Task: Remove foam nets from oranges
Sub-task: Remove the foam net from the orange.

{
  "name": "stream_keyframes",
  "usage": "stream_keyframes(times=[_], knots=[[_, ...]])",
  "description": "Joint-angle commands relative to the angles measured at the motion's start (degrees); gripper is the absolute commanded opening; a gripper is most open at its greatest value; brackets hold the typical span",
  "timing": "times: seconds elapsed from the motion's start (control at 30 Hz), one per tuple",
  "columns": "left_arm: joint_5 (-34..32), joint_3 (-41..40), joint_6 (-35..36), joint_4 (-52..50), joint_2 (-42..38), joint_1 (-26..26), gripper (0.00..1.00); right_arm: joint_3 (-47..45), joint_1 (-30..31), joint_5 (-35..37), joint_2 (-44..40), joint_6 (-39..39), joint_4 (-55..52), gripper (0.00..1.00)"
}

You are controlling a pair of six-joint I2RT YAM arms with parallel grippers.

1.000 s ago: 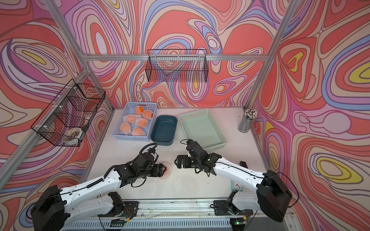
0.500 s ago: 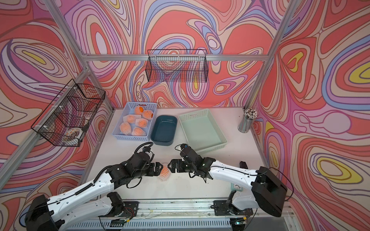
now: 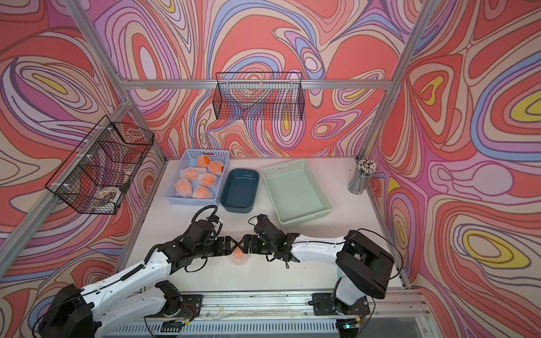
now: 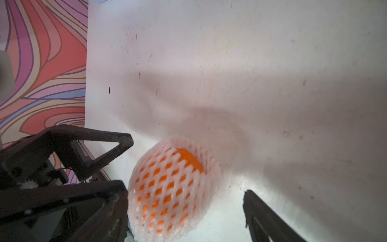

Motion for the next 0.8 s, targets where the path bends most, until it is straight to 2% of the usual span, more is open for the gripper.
stream_keyframes(times=[0.0,0.27,0.5,0.77], knots=[[2.8,-0.5,0.1,4.9,1.3,0.3,0.73,-0.4,0.4,0.6,2.0,2.0,4.1,0.85],[3.4,-1.9,-0.4,6.1,0.8,0.3,0.64,0.2,0.4,-0.2,5.3,3.2,7.1,0.72],[3.0,-3.2,-0.9,5.8,-2.2,0.3,0.64,1.0,0.4,-1.3,7.2,3.0,10.6,0.61],[-2.2,-3.6,-2.3,2.8,-4.2,0.3,0.63,1.4,0.4,-3.2,9.3,3.5,13.8,0.42]])
